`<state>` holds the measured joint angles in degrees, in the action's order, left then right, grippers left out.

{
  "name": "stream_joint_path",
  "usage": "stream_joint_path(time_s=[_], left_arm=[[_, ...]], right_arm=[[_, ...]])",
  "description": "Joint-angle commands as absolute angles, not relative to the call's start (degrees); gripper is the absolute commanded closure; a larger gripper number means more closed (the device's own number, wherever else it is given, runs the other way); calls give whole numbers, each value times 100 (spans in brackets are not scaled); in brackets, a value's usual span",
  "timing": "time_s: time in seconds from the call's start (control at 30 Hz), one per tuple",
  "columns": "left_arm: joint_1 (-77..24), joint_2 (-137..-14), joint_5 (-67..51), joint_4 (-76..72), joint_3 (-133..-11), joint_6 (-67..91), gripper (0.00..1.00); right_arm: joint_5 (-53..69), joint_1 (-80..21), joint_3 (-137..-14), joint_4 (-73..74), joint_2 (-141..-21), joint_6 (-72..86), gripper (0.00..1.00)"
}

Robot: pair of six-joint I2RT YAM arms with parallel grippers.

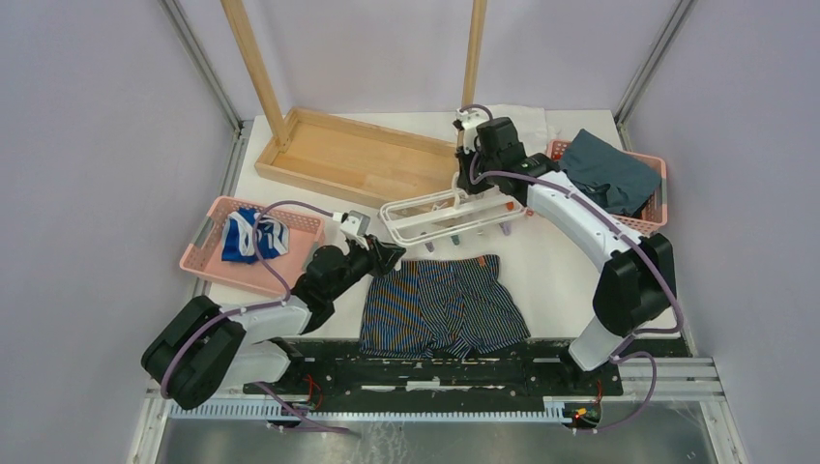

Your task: Clip the underwear to the hanger

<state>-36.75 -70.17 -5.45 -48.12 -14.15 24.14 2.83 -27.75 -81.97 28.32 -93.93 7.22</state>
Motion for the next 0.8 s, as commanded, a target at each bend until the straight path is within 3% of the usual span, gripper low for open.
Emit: stream_joint_path(time_s=[0.0,0.13,0.3,0.63,0.77], left_arm=[[-3638,-6805,-385,-5061,-1580,2224,97],[-3621,-6778,-226,-4991,-1587,2232,97],[-3595,-6934,-184,-4749,-1782,2242,97],[-3586,-7046,-163,-4398,-1996,2081,97],[-3586,-7070,47,-4450,-1959,2031,97]], right_arm=[[487,-2777,-8639,2069,-9489,632,80],[436,-2773,-8319,1870,-9195,727,56],[318,-2746,-7878,1717,-8400,728,43],[675,-2787,-6180,1766,-6314,1558,35],[-184,-3363,-5348,2015,-5704,2150,35]])
